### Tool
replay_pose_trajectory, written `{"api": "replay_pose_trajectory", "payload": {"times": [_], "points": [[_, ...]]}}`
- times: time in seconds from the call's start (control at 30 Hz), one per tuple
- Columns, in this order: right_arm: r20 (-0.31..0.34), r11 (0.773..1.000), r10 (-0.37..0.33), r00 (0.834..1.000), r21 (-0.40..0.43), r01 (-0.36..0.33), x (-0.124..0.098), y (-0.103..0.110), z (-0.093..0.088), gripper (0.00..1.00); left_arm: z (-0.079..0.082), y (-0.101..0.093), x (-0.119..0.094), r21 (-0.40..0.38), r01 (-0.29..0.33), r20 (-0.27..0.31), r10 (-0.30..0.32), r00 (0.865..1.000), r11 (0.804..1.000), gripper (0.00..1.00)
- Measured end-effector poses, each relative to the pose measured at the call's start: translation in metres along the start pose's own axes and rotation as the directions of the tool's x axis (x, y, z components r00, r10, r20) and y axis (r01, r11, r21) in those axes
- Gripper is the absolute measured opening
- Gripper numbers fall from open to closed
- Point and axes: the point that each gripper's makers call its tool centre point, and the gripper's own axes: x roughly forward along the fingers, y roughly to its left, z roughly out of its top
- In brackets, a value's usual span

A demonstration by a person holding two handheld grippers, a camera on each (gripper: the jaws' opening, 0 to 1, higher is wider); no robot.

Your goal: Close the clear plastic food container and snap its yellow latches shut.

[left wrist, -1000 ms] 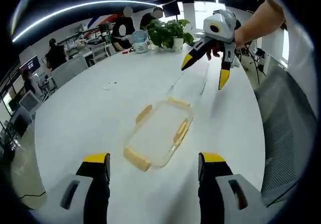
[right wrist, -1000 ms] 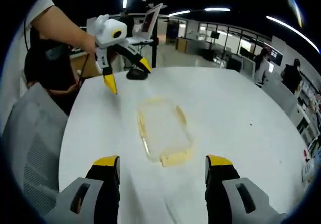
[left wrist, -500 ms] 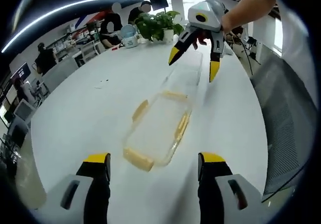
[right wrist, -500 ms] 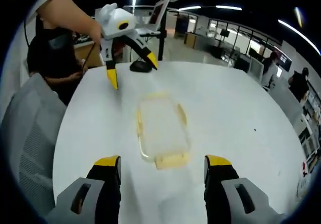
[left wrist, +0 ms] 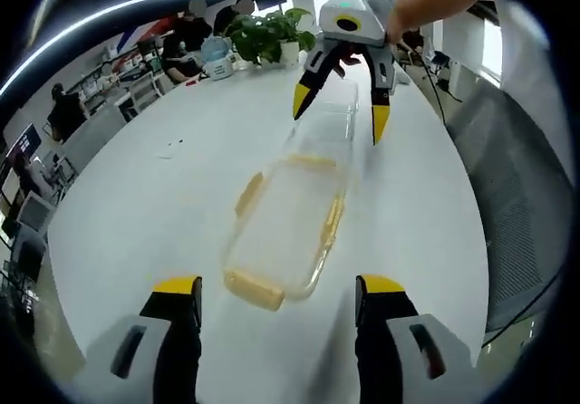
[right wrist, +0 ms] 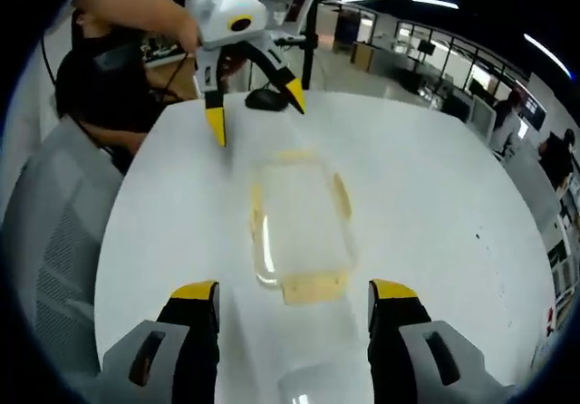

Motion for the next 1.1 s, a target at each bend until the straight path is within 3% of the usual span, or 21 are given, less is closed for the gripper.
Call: {"api": "replay_pose_trajectory", "payload": {"times": [0.37,1.1], "points": [[-0.043,0.999,0.035,0.998,-0.019,-0.036,0.01,-0.003,-0.002,0.66,-0.009,0.004,0.012,0.062,0.047,-0.05,-0.044,0.998,0.997,0.7],[-0.139,0.994,0.076,0.987,-0.072,-0.086,0.032,-0.003,-0.01,0.65,-0.02,0.012,0.023,0.195,0.14,-0.154,-0.111,0.982,0.971,0.65]]}}
